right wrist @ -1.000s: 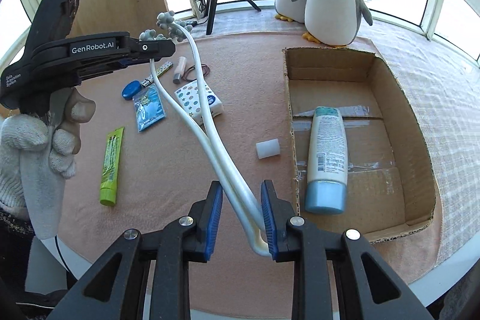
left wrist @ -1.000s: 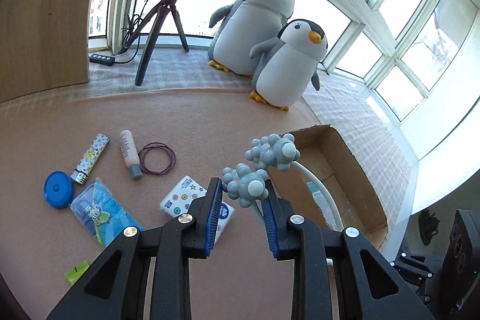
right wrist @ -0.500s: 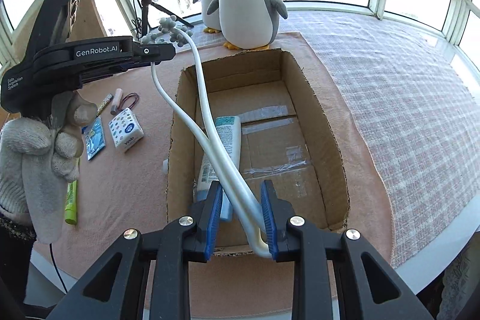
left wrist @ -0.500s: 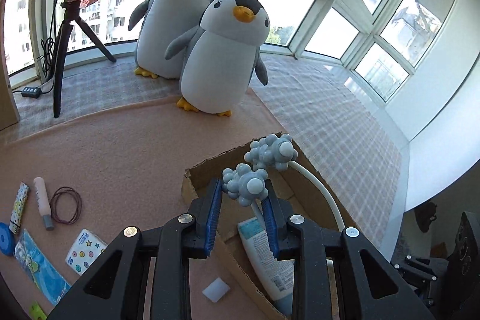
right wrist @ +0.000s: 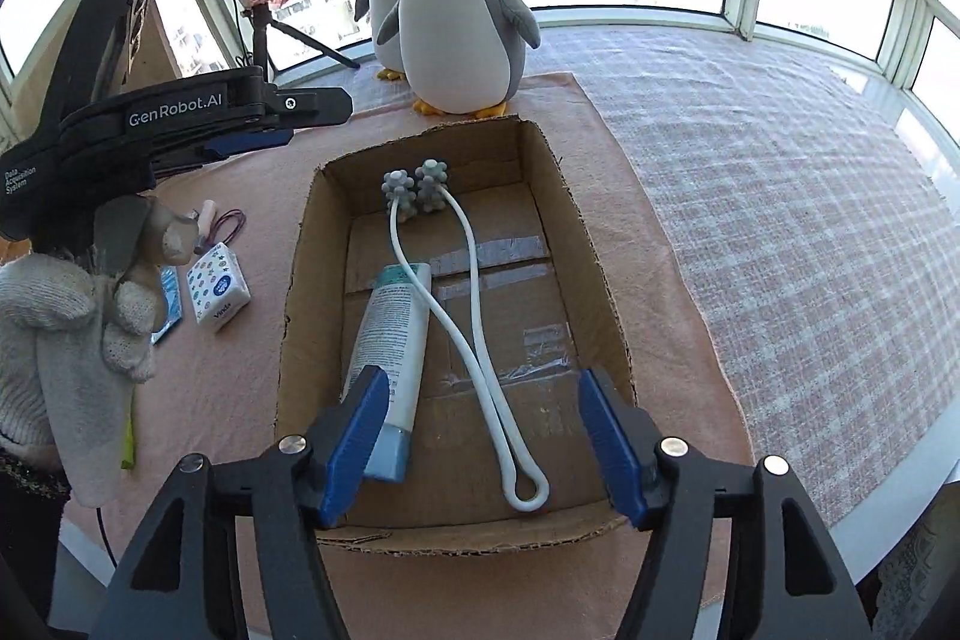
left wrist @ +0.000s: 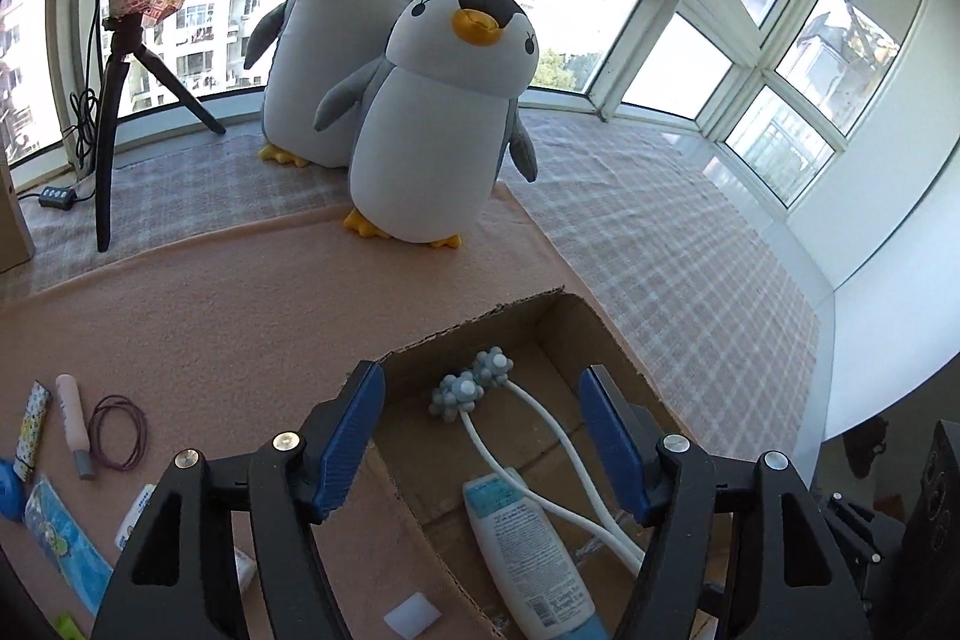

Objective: Organize objects
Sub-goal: 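Carry the massage roller into the box and open the left tool, then move the left tool to the dotted tissue pack and grasp it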

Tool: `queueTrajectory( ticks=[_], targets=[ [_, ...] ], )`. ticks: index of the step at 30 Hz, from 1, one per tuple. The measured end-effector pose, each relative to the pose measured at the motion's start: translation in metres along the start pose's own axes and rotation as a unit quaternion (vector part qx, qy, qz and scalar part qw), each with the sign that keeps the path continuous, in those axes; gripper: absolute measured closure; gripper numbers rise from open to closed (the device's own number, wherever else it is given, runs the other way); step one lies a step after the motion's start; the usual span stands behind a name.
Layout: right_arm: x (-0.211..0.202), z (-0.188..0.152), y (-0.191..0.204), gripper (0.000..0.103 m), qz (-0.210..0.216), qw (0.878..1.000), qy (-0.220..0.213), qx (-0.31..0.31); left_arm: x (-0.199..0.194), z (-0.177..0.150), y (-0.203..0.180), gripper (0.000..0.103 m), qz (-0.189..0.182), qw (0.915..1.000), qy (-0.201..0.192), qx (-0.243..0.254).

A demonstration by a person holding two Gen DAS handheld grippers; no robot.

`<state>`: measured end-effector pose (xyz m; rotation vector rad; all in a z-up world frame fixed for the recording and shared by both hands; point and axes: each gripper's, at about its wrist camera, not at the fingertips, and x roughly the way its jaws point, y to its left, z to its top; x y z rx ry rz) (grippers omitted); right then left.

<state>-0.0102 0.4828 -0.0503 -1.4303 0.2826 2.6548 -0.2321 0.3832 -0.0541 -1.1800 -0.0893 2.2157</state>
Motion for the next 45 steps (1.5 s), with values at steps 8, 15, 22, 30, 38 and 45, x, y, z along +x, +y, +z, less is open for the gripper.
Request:
queueTrajectory(
  ticks=[8,15,22,30,38,45],
  targets=[
    [0.000,0.003,0.010,0.035,0.021,1.000,0.002,0.005,-0.023,-0.015,0.029,0.032,0.011,0.9997,0.000,-0.023],
    [0.001,-0.002,0.031,0.035,0.062,0.998,0.005,0.002,-0.063,-0.042,0.076,0.032,0.026,0.9978,0.001,-0.060],
    [0.001,0.002,0.063,0.035,0.091,0.996,-0.012,-0.012,-0.108,-0.082,0.133,0.032,0.058,0.9931,-0.002,-0.102],
    [0.015,0.016,0.103,0.035,0.140,0.989,-0.016,-0.040,-0.128,-0.123,0.181,0.032,0.072,0.9868,0.007,-0.145],
    [0.054,0.045,0.135,0.035,0.179,0.983,0.031,-0.040,-0.119,-0.136,0.182,0.032,0.065,0.9870,0.020,-0.145],
    [0.087,0.058,0.164,0.035,0.175,0.980,0.064,-0.076,-0.102,-0.134,0.177,0.032,0.051,0.9869,0.025,-0.151]
  ],
)
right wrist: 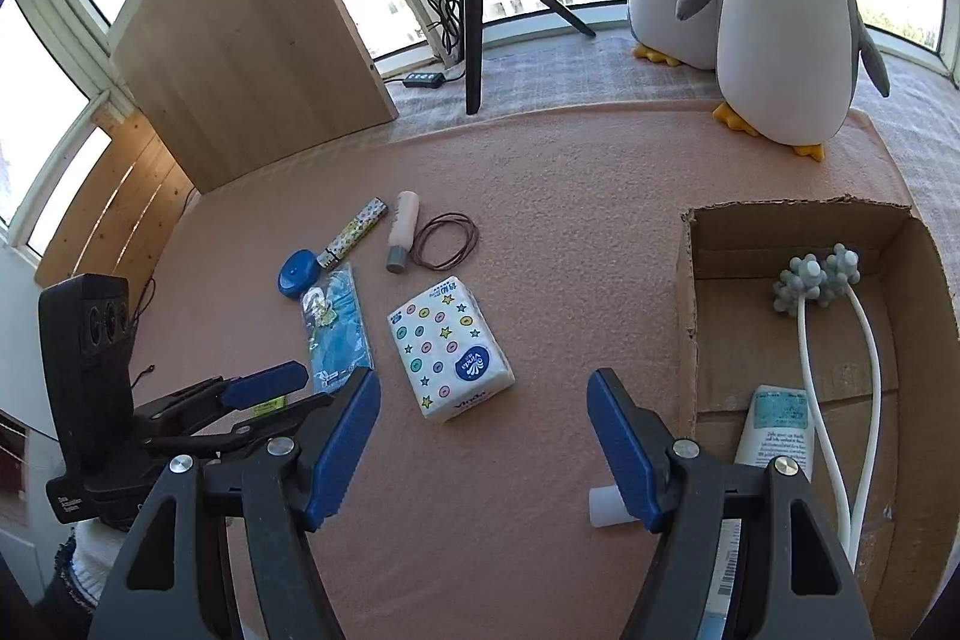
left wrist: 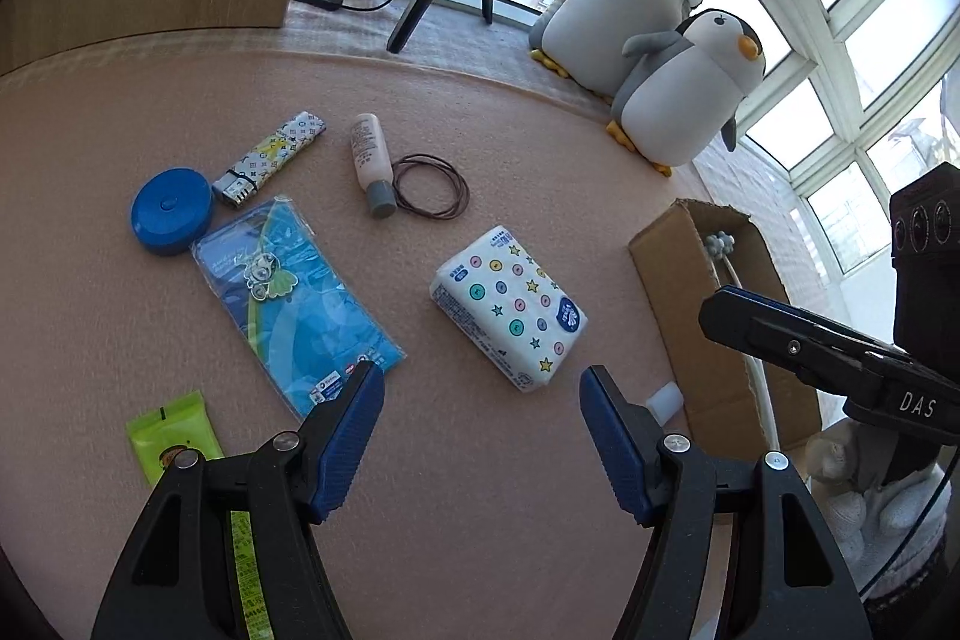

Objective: Organize objects
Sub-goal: 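Move the left tool to the dotted tissue pack and grasp it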

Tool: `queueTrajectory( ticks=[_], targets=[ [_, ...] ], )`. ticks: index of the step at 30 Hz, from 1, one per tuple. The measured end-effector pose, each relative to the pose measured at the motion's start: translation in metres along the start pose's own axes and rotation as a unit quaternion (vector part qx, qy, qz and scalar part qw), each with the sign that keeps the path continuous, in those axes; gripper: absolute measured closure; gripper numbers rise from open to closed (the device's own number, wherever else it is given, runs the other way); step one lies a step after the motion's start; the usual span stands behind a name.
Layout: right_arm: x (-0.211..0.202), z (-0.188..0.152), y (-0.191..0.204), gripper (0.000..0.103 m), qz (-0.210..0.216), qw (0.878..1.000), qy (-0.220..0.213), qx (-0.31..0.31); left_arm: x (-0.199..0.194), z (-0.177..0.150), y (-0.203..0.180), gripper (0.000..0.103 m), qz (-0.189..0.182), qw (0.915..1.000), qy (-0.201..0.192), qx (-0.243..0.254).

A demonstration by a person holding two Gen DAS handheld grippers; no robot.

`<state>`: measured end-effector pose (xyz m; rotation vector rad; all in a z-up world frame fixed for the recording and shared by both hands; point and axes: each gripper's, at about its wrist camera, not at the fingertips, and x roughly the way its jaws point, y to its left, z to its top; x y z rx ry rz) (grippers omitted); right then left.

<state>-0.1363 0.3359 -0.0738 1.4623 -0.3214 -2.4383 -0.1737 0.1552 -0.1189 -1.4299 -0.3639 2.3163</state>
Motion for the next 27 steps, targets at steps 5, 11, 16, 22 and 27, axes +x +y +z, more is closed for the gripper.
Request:
queueTrajectory(
  ticks=[5,11,16,22,27],
  targets=[
    [0.027,0.009,0.005,0.035,-0.002,0.999,0.037,-0.014,0.016,0.000,-0.005,0.032,-0.002,0.9999,0.010,0.003],
    [0.053,0.019,0.008,0.035,-0.013,0.997,0.071,-0.033,0.033,0.001,-0.004,0.032,-0.006,0.9998,0.018,-0.005],
    [0.072,0.024,0.009,0.035,0.003,0.996,0.091,-0.026,0.045,0.002,-0.003,0.033,-0.014,0.9996,0.024,-0.010],
    [0.086,0.024,0.013,0.043,0.007,0.993,0.109,-0.038,0.057,0.005,0.000,0.045,-0.024,0.9990,0.036,-0.013],
    [0.091,0.019,0.013,0.056,0.019,0.993,0.116,-0.023,0.063,0.006,0.002,0.050,-0.039,0.9983,0.039,-0.017]
  ],
)
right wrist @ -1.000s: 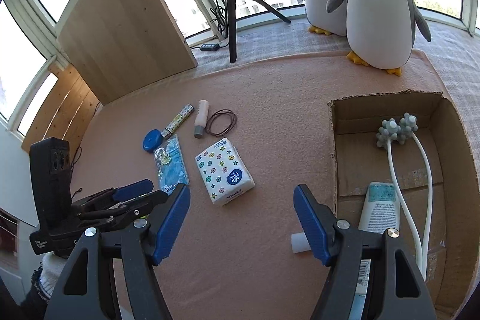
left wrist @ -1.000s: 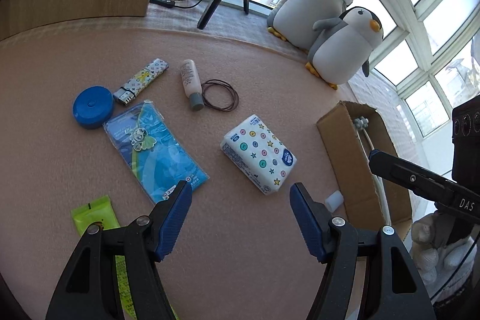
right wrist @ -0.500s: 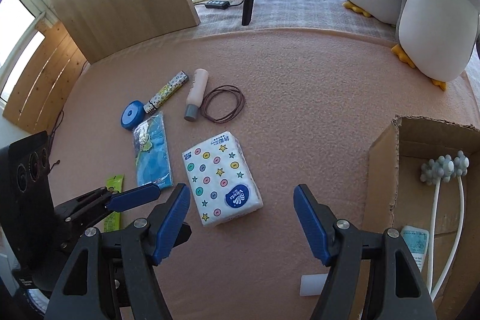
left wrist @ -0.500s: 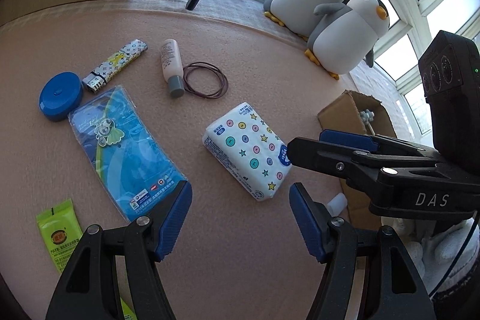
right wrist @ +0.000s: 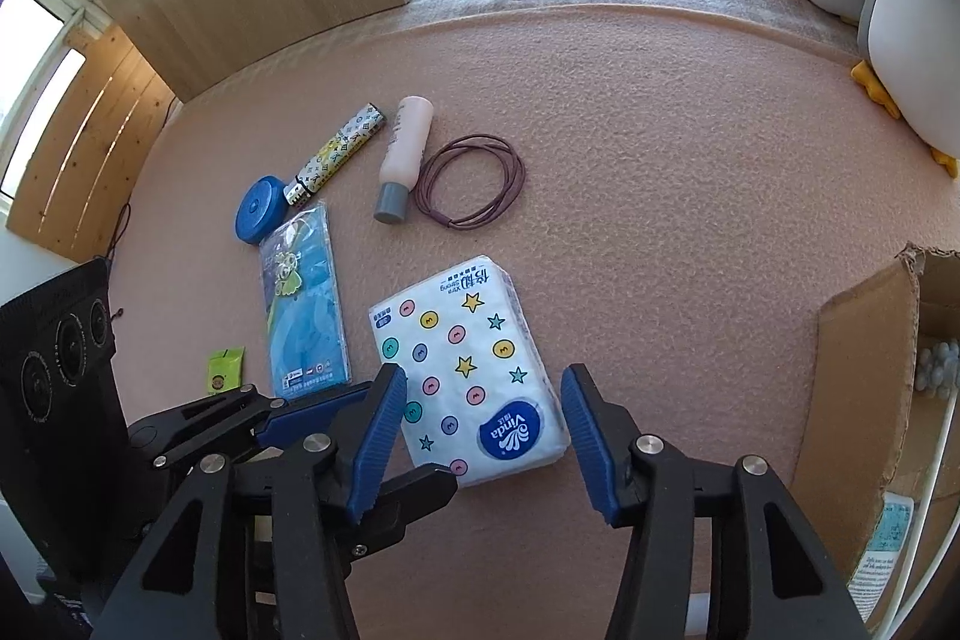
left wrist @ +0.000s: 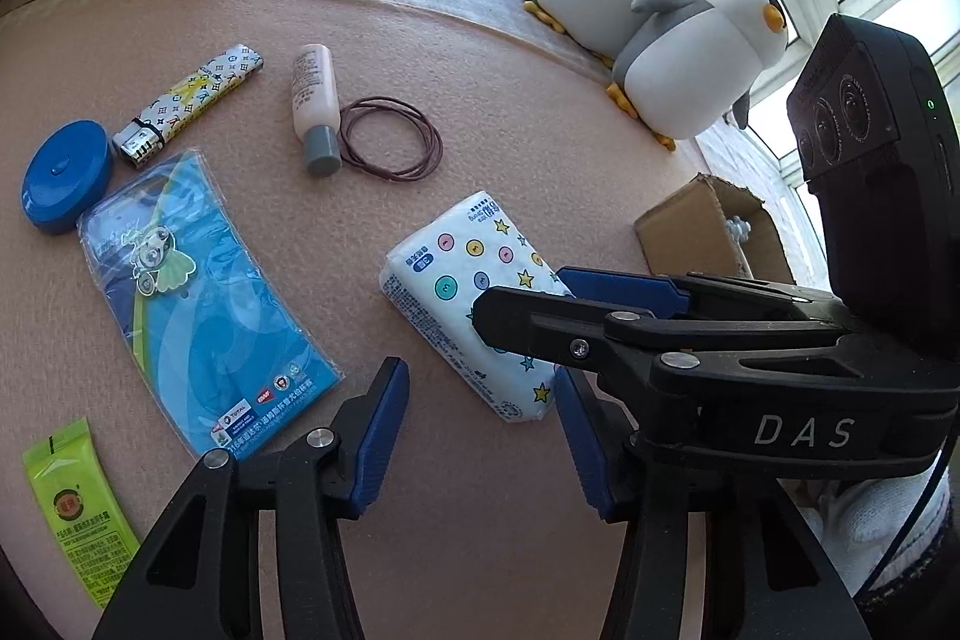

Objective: Organize objects
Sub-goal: 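Move the left tool to the dotted tissue pack and grasp it, then carry the tissue pack into the box and lower it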

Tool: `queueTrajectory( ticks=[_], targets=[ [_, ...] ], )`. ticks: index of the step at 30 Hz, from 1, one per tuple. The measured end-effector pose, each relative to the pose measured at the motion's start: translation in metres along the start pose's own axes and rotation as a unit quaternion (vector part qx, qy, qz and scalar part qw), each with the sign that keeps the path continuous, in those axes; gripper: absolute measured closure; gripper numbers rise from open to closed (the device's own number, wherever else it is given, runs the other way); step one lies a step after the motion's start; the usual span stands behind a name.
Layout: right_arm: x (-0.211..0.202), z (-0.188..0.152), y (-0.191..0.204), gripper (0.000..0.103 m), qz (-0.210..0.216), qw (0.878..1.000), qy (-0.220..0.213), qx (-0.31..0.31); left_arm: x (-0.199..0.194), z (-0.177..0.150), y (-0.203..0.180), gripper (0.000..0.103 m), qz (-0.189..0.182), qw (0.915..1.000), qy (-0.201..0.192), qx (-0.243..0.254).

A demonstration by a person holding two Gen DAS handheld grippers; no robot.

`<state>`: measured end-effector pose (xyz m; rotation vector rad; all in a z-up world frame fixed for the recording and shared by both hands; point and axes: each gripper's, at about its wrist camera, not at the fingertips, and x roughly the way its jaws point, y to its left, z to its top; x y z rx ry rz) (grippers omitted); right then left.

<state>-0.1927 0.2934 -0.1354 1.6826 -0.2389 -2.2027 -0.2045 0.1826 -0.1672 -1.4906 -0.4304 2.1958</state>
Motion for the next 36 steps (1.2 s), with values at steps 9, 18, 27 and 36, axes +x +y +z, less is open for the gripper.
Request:
queueTrajectory(
  ticks=[9,18,27,36],
  targets=[
    [-0.006,-0.011,-0.002,0.062,0.017,0.999,-0.011,0.027,-0.002,-0.003,-0.006,0.060,-0.008,0.9999,0.001,0.015],
    [-0.040,-0.036,0.006,0.063,0.019,0.997,-0.067,0.037,-0.030,-0.015,-0.036,0.060,-0.004,0.9983,-0.019,0.056],
    [-0.096,-0.067,-0.008,0.063,0.016,0.990,-0.122,0.067,-0.052,-0.025,-0.089,0.060,-0.026,0.9937,-0.035,0.104],
    [-0.142,-0.113,-0.048,0.063,-0.010,0.980,-0.156,0.120,-0.038,-0.045,-0.154,0.060,-0.072,0.9857,-0.012,0.152]
  ],
)
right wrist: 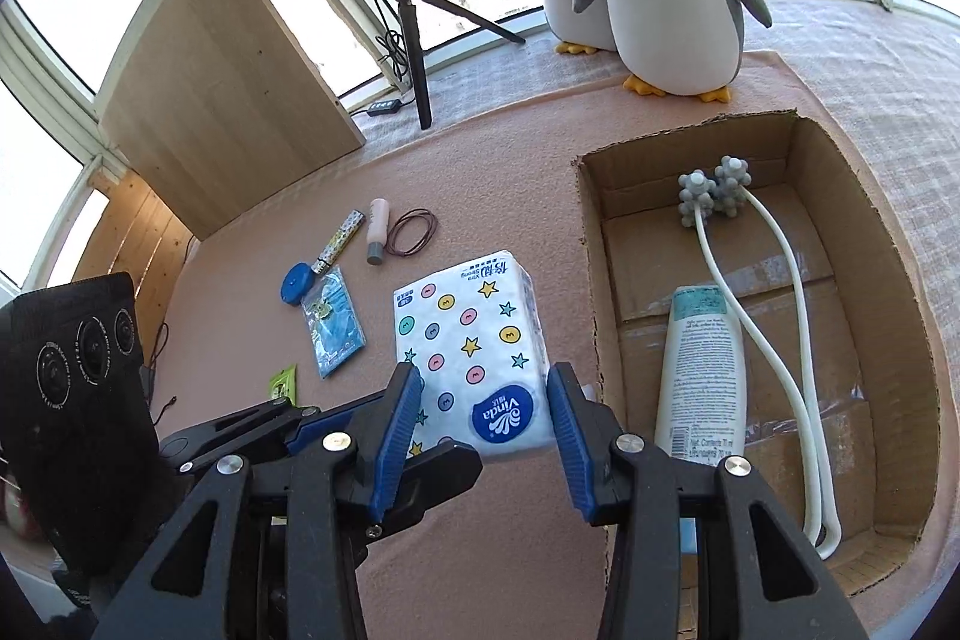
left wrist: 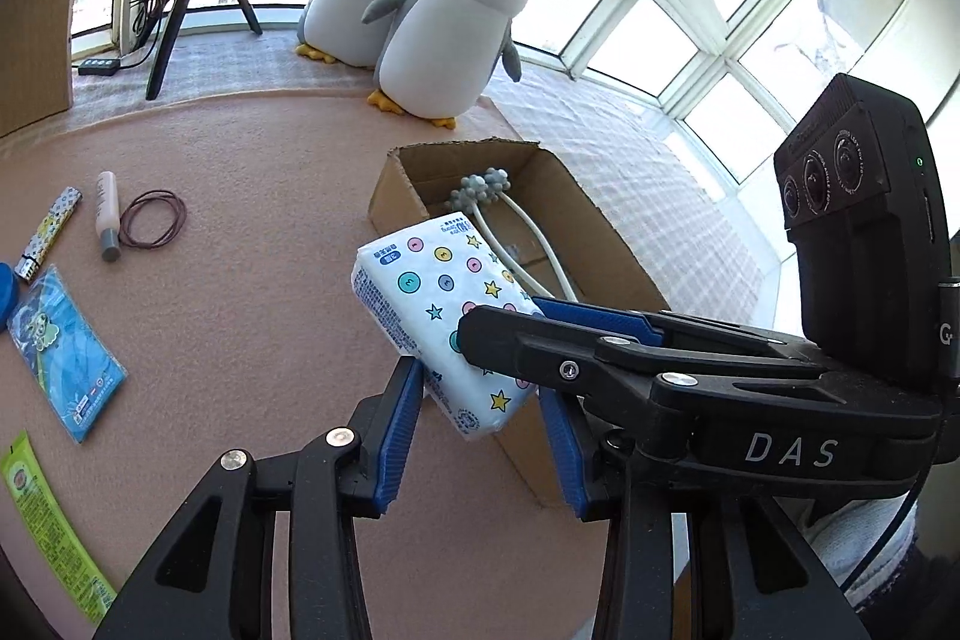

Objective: Organize objects
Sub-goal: 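Carry the tissue pack into the box and lower it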

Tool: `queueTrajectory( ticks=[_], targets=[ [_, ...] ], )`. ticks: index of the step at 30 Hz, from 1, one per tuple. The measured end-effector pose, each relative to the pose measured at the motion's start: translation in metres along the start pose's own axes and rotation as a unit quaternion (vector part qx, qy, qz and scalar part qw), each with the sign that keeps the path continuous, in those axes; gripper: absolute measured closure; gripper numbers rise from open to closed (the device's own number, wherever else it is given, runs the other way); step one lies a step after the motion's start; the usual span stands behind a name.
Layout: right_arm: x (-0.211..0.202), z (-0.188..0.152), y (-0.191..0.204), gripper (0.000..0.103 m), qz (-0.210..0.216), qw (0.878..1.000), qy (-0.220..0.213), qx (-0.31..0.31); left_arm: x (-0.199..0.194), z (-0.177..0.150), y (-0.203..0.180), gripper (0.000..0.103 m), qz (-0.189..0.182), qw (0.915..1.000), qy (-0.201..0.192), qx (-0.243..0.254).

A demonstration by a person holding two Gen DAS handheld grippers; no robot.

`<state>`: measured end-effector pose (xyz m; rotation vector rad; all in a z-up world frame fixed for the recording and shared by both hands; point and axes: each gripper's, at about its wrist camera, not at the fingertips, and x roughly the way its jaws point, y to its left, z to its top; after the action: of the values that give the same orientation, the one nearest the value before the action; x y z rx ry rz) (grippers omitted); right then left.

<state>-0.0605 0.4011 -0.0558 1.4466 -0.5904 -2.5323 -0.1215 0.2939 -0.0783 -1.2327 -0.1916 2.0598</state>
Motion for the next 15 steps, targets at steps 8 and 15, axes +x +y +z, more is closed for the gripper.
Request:
queueTrajectory(
  ticks=[8,15],
  targets=[
    [-0.036,-0.016,-0.041,0.063,-0.028,0.998,-0.026,0.041,0.029,-0.002,-0.051,0.060,-0.033,0.9980,0.026,0.047],
    [-0.054,-0.026,-0.066,0.063,-0.047,0.996,-0.037,0.063,0.047,-0.005,-0.080,0.060,-0.054,0.9951,0.042,0.071]
  ],
)
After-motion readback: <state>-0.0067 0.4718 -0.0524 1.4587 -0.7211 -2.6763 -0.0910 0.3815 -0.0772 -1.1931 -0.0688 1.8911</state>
